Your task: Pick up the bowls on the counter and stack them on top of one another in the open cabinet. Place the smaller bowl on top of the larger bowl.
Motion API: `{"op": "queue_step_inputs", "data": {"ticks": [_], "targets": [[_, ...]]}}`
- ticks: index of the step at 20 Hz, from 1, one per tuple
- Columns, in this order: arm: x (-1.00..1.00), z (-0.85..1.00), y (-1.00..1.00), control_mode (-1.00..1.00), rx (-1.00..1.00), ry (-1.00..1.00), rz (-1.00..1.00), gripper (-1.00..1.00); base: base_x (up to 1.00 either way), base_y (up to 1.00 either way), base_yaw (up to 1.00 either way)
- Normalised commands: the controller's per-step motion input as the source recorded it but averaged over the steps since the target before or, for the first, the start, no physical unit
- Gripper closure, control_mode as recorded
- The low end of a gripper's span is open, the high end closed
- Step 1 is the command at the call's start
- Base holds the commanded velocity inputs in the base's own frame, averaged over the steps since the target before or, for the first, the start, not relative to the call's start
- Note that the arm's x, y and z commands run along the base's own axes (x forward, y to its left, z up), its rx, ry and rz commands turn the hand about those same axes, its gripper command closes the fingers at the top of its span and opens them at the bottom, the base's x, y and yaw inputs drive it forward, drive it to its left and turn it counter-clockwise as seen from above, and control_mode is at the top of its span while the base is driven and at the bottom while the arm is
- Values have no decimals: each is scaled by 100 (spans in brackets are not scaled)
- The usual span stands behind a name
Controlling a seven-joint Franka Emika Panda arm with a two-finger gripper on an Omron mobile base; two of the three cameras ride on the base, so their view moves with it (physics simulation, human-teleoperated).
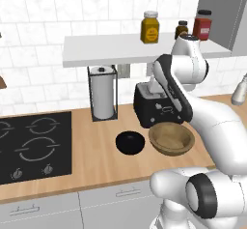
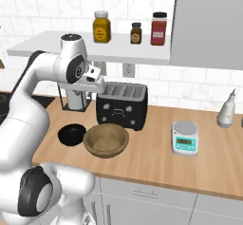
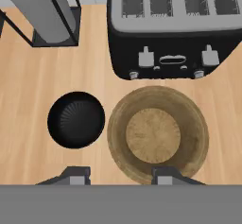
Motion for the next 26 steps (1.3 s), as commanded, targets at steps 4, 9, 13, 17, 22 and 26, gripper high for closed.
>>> {"op": "queue_step_inputs", "data": {"ticks": [4,9,13,17,22,26], "targets": [[-15,-2,11,-100,-3,0,2,-100,0,0,0],[-62,-40,100,-100,-31,0,16,-100,0,0,0],[-54,-63,100,-100,-33,0,18,-100,0,0,0],[-28,-65,100,-100,-33,13,15,-100,0,0,0],[12,-78,72,-100,-12,30,3,-100,0,0,0],[70,-60,24,-100,0,29,0,-100,0,0,0]]}}
